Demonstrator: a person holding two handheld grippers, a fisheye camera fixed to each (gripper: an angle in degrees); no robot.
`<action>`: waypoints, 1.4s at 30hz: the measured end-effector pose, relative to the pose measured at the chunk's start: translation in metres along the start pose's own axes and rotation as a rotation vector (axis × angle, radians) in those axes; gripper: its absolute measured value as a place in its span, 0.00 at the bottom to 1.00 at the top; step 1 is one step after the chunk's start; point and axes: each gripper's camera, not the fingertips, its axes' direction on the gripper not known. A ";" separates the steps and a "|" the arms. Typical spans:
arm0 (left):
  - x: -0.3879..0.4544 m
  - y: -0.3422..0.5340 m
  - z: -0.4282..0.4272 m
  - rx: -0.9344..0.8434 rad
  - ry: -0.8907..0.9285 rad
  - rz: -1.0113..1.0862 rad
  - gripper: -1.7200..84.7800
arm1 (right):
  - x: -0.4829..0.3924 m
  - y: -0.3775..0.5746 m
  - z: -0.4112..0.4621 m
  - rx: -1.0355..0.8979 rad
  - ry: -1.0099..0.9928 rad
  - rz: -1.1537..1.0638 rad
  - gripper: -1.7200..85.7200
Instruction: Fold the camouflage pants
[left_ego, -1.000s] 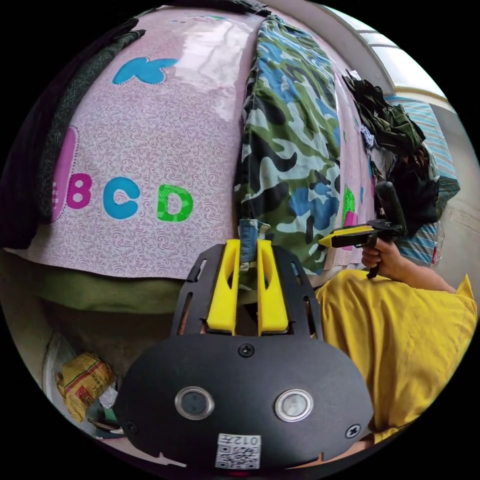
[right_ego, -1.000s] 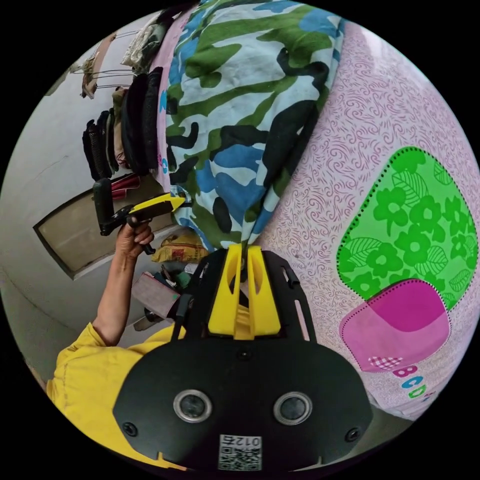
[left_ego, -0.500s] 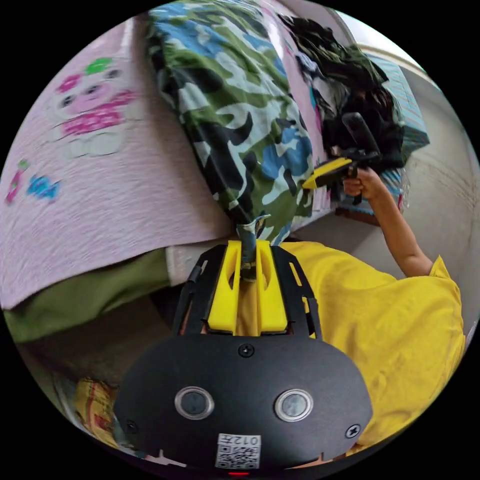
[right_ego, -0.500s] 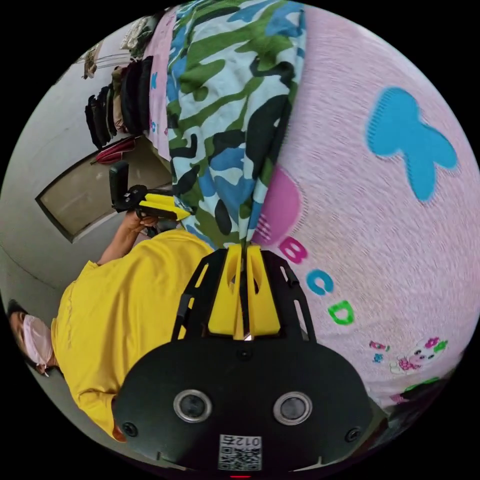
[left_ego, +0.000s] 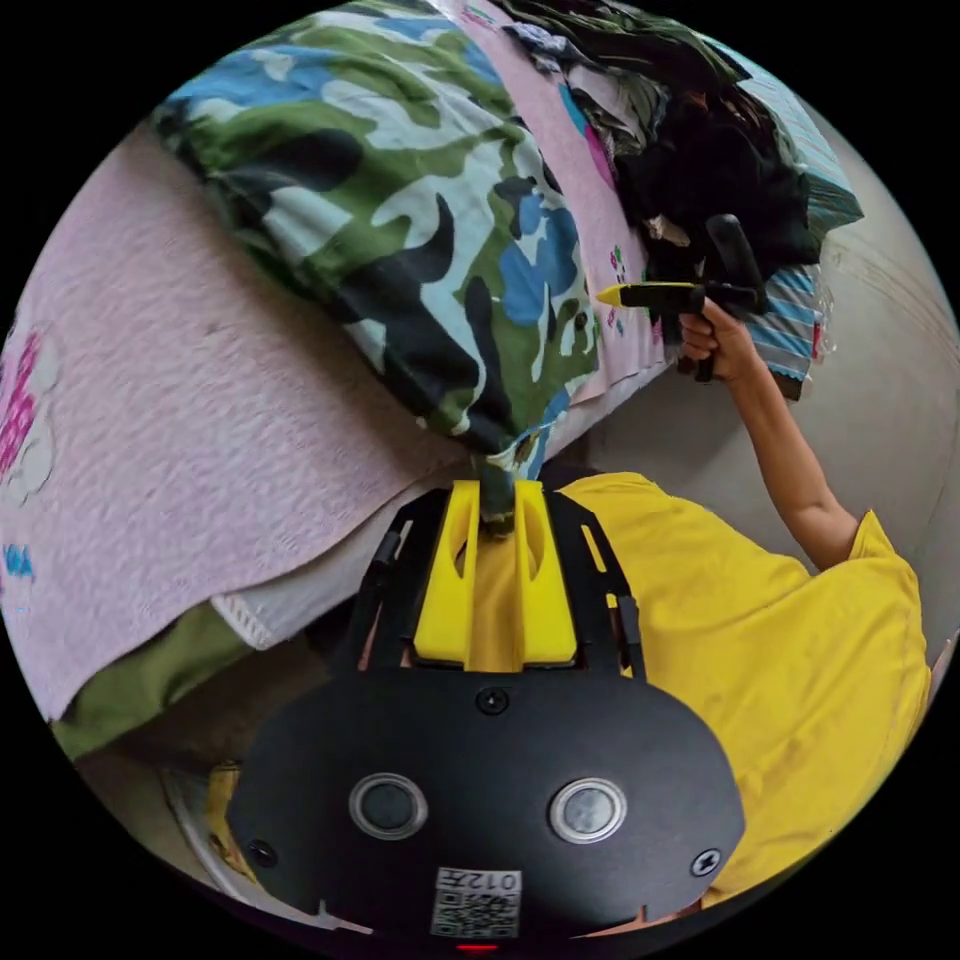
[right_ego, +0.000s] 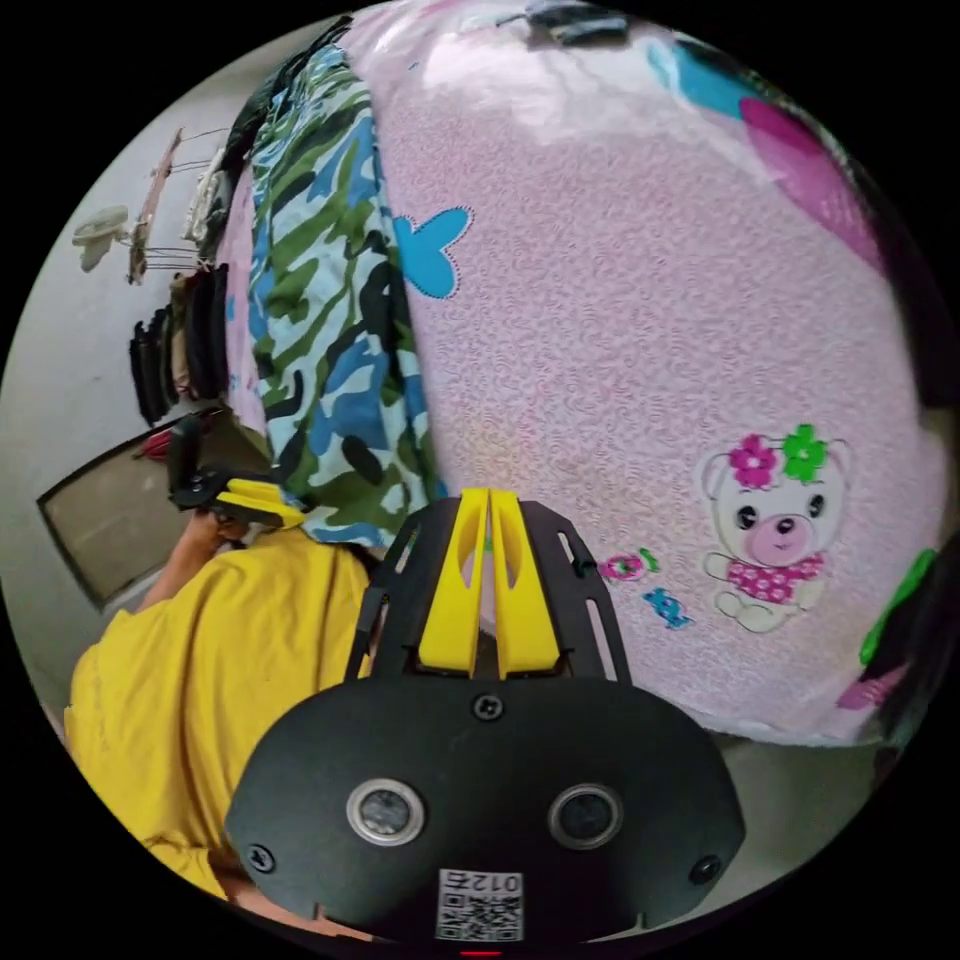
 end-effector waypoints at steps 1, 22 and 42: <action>-0.001 0.009 -0.010 0.047 -0.033 -0.027 0.06 | -0.010 0.008 -0.011 0.082 0.118 -0.008 0.03; 0.040 -0.027 -0.041 0.212 -0.102 -0.072 0.09 | -0.039 0.042 -0.007 0.157 0.094 -0.131 0.10; 0.105 -0.043 -0.079 0.305 -0.178 -0.076 0.03 | -0.001 0.021 -0.058 0.067 0.070 -0.293 0.03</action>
